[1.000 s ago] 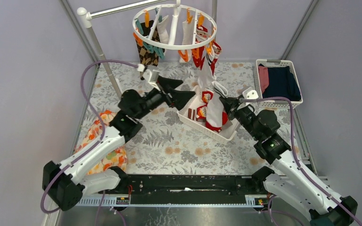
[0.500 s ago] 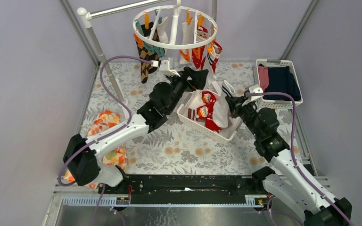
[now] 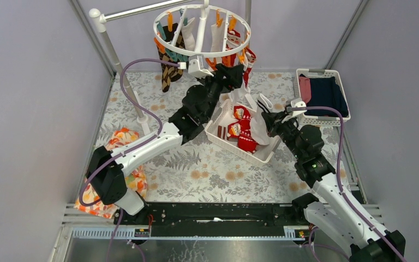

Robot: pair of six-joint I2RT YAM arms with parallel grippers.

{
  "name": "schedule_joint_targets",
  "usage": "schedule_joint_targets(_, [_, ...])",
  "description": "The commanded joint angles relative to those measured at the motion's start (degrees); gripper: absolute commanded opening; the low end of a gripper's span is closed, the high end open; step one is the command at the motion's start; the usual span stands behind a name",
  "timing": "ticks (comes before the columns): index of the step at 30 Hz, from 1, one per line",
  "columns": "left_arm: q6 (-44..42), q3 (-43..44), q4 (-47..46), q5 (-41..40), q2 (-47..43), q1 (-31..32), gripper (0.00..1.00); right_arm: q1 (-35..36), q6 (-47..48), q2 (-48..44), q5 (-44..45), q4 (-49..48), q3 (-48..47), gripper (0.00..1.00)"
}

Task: Clip the socks to the hanger
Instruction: Open the clamp at the hanger.

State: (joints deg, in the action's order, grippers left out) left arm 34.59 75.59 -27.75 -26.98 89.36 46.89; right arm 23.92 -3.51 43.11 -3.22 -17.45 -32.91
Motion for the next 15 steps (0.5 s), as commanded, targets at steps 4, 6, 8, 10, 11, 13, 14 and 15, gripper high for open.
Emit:
schedule_joint_targets(4, [-2.62, 3.04, -4.59, -5.72, 2.27, 0.21, 0.79, -0.72, -1.41, -1.41, -2.03, -3.83, 0.39, 0.0])
schedule_joint_targets(6, [-3.7, 3.49, -4.79, -5.76, 2.55, 0.0, 0.79, -0.72, -1.41, -1.66, -2.04, -3.9, 0.59, 0.0])
schedule_joint_targets(8, [-4.68, 3.26, -5.12, -5.17, 2.39, -0.58, 0.79, -0.73, -1.33, -1.95, -2.12, -3.82, 0.67, 0.0])
schedule_joint_targets(10, [-5.31, 3.16, -4.98, -4.32, 2.31, -1.25, 0.79, -0.72, -1.37, -2.11, -2.14, -3.98, 0.78, 0.0])
schedule_joint_targets(11, [-5.84, 3.13, -5.15, -3.63, 2.23, -1.68, 0.78, -0.72, -1.41, -2.26, -2.14, -4.05, 0.82, 0.0])
schedule_joint_targets(13, [-6.48, 3.65, -4.99, -1.95, 2.5, -2.59, 0.76, -0.72, -1.38, -2.41, -2.1, -4.08, 0.91, 0.0])
schedule_joint_targets(14, [-6.76, 4.21, -4.69, -0.9, 2.75, -3.09, 0.75, -0.72, -1.41, -2.53, -2.16, -4.21, 0.98, 0.0])
schedule_joint_targets(15, [-6.81, 4.9, -3.97, 0.35, 3.08, -3.57, 0.74, -0.72, -1.35, -2.63, -2.22, -4.23, 1.0, 0.0])
